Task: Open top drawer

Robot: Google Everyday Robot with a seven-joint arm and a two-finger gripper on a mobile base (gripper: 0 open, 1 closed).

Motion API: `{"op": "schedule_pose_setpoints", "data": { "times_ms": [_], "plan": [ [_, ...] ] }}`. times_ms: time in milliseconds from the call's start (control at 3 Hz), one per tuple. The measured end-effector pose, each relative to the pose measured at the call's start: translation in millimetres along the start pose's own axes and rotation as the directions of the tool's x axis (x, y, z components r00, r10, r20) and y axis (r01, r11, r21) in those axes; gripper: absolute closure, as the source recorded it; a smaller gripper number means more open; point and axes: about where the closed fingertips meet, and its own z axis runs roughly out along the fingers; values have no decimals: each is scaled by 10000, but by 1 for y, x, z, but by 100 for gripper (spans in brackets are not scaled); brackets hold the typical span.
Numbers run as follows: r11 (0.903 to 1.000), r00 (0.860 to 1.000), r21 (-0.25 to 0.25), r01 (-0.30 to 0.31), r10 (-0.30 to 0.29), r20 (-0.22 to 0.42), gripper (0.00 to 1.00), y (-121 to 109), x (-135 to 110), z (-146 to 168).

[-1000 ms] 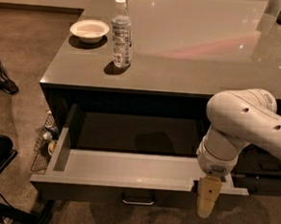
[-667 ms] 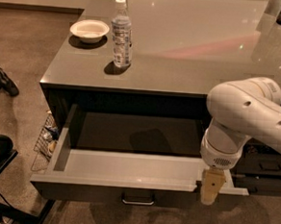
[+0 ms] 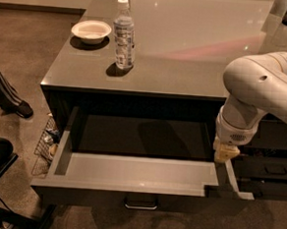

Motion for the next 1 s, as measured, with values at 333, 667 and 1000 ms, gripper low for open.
{"op": "schedule_pose_setpoints", "data": {
  "times_ms": [333, 667, 1000],
  "plan": [
    [9995, 9908, 253, -188, 152, 1343, 88, -34, 5, 34],
    [9989, 9740, 19, -458, 443, 2221, 100, -33, 3, 70],
    [9975, 9690, 63, -708, 673, 2377, 100, -11, -8, 83]
  ]
}}
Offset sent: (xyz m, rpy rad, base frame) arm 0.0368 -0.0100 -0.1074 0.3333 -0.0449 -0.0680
